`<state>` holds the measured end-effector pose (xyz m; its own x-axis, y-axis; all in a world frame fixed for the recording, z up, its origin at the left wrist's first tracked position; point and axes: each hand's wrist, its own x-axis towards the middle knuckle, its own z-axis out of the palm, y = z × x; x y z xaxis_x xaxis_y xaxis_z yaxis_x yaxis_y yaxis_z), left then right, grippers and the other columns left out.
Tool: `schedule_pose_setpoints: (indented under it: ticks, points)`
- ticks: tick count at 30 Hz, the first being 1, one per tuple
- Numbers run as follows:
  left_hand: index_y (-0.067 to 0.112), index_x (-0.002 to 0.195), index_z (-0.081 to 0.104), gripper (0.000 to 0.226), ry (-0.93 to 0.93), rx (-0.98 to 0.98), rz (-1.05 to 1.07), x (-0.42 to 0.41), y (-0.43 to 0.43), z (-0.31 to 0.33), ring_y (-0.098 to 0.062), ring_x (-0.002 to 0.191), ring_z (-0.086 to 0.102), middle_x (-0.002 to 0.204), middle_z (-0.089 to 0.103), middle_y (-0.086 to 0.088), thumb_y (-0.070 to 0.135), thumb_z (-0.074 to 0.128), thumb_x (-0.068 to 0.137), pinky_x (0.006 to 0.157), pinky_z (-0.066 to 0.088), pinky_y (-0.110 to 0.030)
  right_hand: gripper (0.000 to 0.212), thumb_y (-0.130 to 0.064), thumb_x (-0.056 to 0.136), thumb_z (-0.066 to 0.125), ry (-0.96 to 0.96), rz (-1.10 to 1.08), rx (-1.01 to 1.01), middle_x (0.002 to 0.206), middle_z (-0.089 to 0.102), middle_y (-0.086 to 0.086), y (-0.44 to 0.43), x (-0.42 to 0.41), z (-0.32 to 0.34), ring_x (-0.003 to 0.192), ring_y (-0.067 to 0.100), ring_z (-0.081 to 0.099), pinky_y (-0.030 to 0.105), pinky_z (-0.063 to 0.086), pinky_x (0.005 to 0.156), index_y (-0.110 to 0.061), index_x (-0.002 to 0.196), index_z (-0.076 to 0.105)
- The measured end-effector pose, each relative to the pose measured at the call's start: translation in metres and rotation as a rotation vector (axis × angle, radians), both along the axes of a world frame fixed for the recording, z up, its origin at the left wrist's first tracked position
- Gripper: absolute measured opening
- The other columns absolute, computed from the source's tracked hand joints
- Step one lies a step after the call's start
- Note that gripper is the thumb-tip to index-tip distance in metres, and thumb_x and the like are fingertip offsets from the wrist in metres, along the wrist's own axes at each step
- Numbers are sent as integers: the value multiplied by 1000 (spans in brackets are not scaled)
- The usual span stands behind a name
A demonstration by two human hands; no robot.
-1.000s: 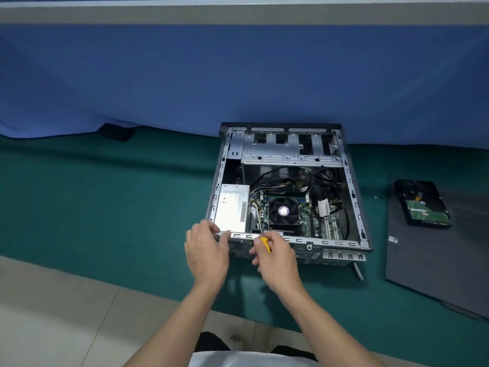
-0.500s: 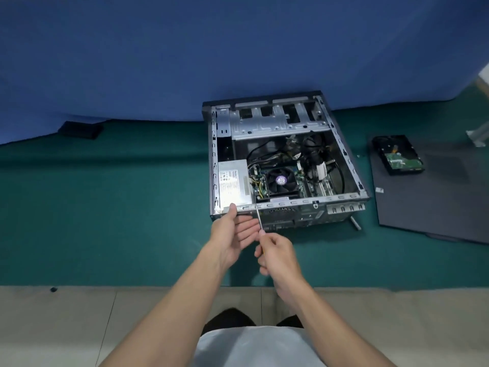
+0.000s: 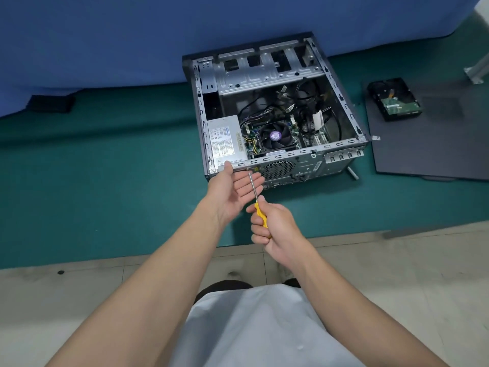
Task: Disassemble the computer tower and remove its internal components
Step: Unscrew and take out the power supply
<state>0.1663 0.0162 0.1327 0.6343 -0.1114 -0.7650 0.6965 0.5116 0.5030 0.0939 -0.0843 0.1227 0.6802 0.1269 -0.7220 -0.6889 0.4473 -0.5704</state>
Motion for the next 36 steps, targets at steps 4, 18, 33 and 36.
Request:
schedule_pose_setpoints:
  ticks: [4,18,33,36]
  points:
    - [-7,103,55,54,-6,11,16,0,0,0,-27,78,73,85,73,-20,42,31,104,68,59,-35,33,-32,102,42,43,-42,169,50,32,-3,-1,3,-2,35,6,19,19,11,37,-6,85,51]
    - [-7,93,56,51,-9,65,38,1,-3,5,-29,79,71,78,72,-20,37,33,105,68,60,-34,36,-34,100,42,172,-100,565,46,31,-6,-5,9,-8,30,4,21,17,14,30,-7,79,52]
    - [-7,94,55,52,8,117,39,1,-6,11,-27,79,70,89,70,-21,37,31,105,65,60,-32,40,-37,103,35,152,-145,291,43,25,-6,9,12,-5,31,6,15,17,13,30,-12,73,44]
    - [-7,99,55,51,19,129,28,2,-6,10,-27,81,70,93,69,-22,37,30,105,68,59,-34,36,-28,104,28,-36,84,-405,57,40,4,24,13,4,46,18,33,25,28,43,-13,75,42]
